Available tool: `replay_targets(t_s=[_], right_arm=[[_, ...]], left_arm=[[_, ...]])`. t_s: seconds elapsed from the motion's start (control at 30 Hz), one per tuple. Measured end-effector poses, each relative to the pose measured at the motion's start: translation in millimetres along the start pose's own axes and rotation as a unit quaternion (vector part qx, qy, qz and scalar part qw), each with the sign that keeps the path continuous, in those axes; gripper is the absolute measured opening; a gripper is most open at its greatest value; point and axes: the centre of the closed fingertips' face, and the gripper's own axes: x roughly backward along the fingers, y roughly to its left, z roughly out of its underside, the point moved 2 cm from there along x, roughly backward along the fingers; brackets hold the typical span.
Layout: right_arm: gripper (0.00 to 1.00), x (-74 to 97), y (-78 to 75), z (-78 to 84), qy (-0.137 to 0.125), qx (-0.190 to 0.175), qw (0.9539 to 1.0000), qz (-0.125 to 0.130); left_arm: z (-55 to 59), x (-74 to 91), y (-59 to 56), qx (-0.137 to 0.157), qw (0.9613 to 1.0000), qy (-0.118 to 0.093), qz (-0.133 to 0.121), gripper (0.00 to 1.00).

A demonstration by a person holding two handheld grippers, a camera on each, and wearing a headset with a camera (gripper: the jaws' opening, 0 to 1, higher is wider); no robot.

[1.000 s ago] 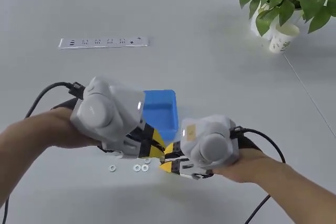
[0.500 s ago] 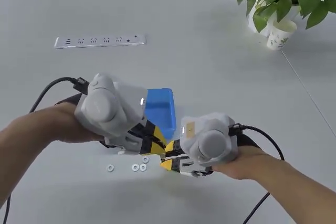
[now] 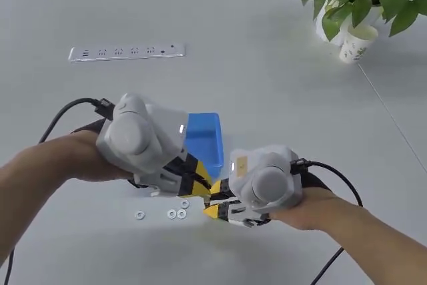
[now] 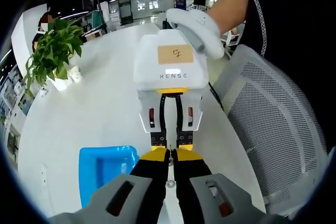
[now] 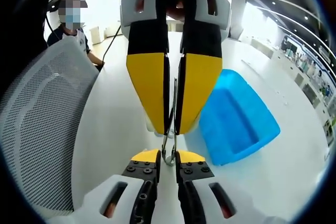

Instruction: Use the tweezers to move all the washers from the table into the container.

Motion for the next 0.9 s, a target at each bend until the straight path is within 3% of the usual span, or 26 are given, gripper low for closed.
replay_targets(t_s=[0.9], right_arm=[[0.11,-0.1,-2.2,0.9,0.000,-0.008,1.0000,0.002]], left_arm=[[0.9,0.2,2.5,0.006,1.0000,0.000,0.002,0.06]])
